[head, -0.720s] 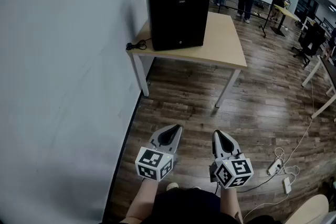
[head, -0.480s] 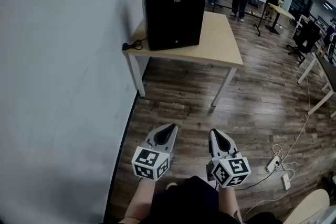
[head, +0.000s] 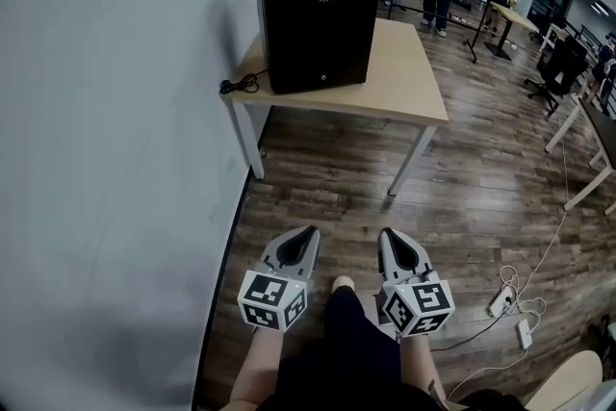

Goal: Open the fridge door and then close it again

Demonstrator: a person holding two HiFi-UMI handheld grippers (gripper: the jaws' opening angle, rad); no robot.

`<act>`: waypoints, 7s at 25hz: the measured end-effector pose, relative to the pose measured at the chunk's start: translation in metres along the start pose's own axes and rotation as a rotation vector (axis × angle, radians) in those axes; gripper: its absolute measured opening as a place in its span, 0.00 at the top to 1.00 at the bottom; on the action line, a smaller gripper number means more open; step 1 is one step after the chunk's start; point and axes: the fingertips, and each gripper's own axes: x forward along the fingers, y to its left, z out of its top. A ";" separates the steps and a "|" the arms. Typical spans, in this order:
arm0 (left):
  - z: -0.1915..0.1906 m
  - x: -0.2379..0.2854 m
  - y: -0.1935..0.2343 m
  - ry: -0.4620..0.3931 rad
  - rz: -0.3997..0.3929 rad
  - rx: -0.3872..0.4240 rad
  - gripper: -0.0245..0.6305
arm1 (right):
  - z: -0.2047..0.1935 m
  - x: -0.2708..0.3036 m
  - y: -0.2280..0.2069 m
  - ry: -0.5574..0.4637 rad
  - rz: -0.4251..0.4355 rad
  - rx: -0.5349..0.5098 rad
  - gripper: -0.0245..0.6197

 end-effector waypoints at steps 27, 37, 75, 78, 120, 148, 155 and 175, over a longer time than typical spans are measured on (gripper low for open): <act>0.069 0.210 0.114 -0.012 0.115 0.027 0.94 | 0.054 0.230 -0.114 0.039 0.127 -0.011 0.98; 0.072 0.262 0.129 -0.016 0.136 0.001 0.94 | 0.066 0.272 -0.155 0.026 0.122 0.007 0.98; 0.113 0.345 0.225 -0.046 0.195 0.004 0.94 | 0.106 0.411 -0.142 0.041 0.355 -0.129 0.98; 0.123 0.358 0.243 -0.055 0.195 0.006 0.94 | 0.116 0.436 -0.141 0.035 0.365 -0.149 0.98; 0.274 0.441 0.402 -0.205 0.224 0.144 0.94 | 0.315 0.659 -0.058 -0.062 0.571 -1.115 0.80; 0.248 0.430 0.427 -0.186 0.245 0.110 0.94 | 0.287 0.696 -0.053 0.197 0.523 -1.409 0.83; 0.242 0.423 0.423 -0.178 0.257 0.100 0.94 | 0.286 0.694 -0.052 0.196 0.478 -1.447 0.83; 0.224 0.406 0.404 -0.163 0.273 0.072 0.94 | 0.283 0.696 -0.055 0.180 0.367 -1.537 0.84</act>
